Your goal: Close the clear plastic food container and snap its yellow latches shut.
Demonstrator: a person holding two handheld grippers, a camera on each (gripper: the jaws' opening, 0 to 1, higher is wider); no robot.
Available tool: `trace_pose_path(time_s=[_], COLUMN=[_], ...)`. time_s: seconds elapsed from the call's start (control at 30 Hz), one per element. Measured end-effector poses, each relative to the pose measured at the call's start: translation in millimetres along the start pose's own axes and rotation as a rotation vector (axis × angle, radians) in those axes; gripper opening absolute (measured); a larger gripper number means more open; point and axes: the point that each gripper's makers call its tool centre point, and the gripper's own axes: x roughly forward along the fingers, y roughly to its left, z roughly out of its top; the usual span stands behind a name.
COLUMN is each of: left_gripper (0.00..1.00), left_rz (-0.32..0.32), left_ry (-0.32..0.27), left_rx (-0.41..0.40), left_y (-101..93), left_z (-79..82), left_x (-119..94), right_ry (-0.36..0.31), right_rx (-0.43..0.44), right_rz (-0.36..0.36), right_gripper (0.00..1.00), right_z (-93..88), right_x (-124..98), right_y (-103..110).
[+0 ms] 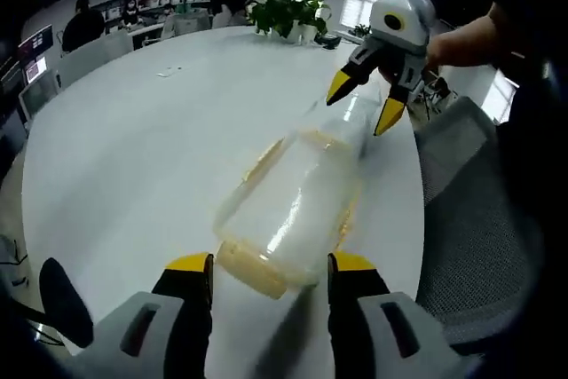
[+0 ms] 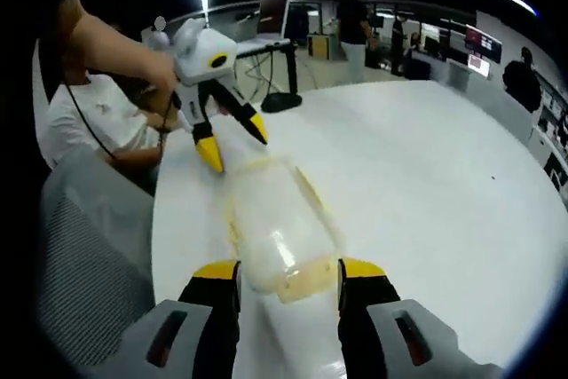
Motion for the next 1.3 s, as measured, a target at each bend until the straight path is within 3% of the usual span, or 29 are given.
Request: trace_pose_path(time_s=[0.3,0.83,1.07,1.3], left_gripper=[0.54,0.52,0.49,0.46], left_rz=[-0.035,-0.105,-0.143,-0.155], left_ry=[0.060,0.151,0.239,0.268], left_rx=[0.090,0.203,0.335,0.426], left_y=[1.7,8.9,9.0,6.0], left_z=[-6.9,-9.2,-17.0,-15.9], left_x=[5,9,9,14], right_ry=[0.088,0.185,0.241,0.290], right_rx=[-0.118,-0.154,-0.184,-0.206], right_rz=[0.020,0.057,0.079,0.117], right_gripper=[0.42,0.42,0.42,0.41], right_z=[-10.7,-21.5,-24.9,-32.5], right_x=[7,15,20,26], right_y=[-2,-12,-15,-12])
